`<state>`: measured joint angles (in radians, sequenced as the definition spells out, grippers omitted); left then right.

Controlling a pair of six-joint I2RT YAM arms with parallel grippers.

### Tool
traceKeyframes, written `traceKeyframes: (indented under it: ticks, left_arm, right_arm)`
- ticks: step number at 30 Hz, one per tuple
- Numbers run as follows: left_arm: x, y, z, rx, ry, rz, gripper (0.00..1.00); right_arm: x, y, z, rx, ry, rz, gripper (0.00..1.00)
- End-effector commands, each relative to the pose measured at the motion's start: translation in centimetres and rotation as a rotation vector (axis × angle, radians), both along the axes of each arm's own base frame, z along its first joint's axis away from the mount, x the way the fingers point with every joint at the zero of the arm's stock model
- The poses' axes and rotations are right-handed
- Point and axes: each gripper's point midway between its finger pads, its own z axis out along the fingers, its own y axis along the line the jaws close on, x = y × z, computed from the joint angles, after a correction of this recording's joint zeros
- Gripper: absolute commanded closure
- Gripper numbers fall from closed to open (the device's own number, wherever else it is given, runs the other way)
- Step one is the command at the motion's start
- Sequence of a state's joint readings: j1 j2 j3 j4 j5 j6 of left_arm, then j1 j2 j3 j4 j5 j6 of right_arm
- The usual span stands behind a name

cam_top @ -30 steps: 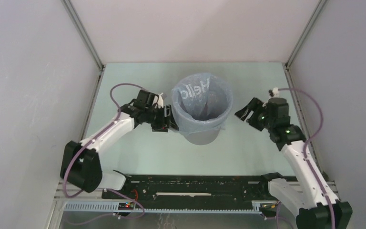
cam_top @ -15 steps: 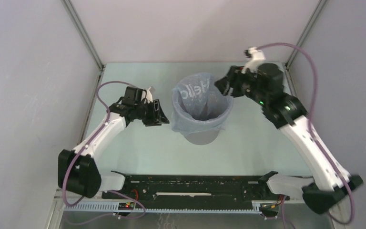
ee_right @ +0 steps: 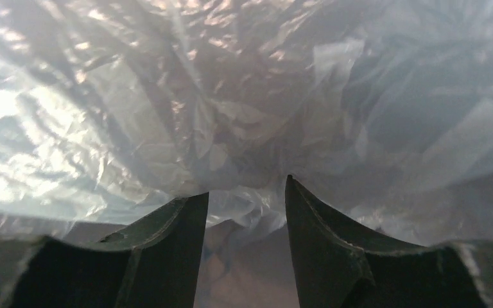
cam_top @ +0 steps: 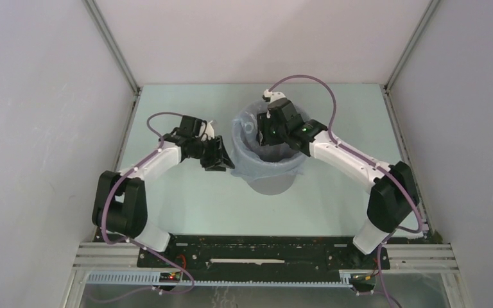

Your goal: Put the trash bags into the trash bin

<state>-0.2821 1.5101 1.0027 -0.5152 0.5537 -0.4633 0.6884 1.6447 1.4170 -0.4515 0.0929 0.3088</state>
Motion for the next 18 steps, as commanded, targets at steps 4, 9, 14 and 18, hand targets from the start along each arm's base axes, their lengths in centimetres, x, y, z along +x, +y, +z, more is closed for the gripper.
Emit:
traceKeyframes:
  ticks: [4, 9, 14, 18]
  left_arm:
    - [2.3, -1.5, 1.6, -0.046, -0.062, -0.048, 0.53]
    - [2.5, -1.6, 1.8, -0.047, -0.067, -0.055, 0.53]
    - [2.1, -1.5, 1.5, -0.045, -0.061, -0.059, 0.53]
    - [1.8, -1.5, 1.4, -0.048, -0.058, -0.066, 0.53]
  right_arm:
    - [3.9, 3.1, -1.6, 0.084, -0.154, -0.049, 0.32]
    - [4.8, 3.9, -1.2, 0.089, -0.195, -0.029, 0.24]
    - [2.9, 2.5, 0.9, 0.064, -0.173, -0.01, 0.18]
    - [0.2, 0.9, 3.1, 0.031, -0.133, 0.039, 0.15]
